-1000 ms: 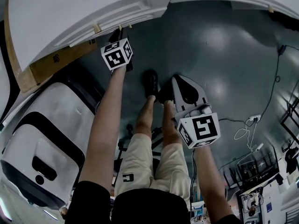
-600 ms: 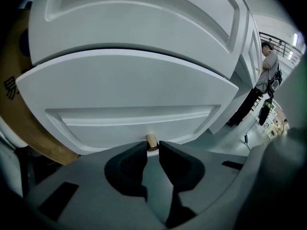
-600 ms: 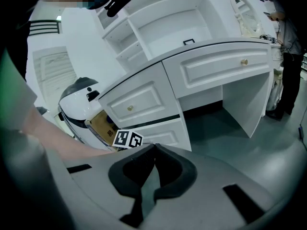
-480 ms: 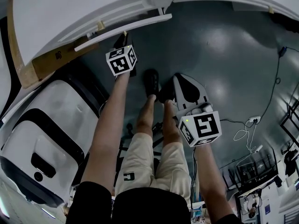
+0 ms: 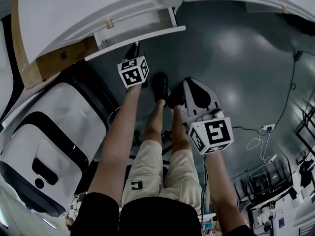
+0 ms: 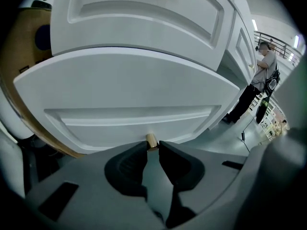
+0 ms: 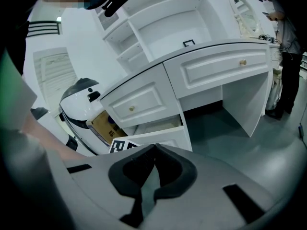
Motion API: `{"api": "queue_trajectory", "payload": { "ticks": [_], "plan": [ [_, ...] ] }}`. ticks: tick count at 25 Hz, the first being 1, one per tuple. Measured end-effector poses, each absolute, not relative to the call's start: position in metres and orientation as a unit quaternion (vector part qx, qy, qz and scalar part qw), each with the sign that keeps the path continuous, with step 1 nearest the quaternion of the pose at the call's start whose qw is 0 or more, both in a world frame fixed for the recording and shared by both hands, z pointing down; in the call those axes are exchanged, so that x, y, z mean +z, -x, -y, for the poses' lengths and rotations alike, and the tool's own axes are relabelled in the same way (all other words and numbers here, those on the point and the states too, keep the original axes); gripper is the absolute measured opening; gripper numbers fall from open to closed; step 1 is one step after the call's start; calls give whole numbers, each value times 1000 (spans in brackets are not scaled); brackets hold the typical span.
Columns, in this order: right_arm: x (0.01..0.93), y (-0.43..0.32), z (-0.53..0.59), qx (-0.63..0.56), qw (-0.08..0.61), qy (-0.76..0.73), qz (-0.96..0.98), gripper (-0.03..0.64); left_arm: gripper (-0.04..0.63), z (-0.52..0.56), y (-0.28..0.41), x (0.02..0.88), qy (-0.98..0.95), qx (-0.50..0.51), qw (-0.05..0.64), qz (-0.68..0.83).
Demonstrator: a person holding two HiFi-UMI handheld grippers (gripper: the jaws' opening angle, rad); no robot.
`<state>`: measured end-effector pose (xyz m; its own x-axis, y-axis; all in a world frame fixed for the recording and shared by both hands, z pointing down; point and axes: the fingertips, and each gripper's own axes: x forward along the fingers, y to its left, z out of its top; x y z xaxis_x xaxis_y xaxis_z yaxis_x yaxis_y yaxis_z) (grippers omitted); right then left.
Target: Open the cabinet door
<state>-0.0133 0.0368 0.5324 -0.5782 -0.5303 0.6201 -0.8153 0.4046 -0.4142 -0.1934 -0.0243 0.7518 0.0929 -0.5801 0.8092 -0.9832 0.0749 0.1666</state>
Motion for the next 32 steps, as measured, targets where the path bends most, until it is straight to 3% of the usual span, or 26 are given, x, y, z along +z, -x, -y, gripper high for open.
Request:
{"api": "queue_trajectory", "payload": {
  "ticks": [32],
  "plan": [
    [534, 5, -57, 358, 206, -396, 821, 17, 89, -76, 161, 752, -614, 271, 415, 614]
  ]
}}
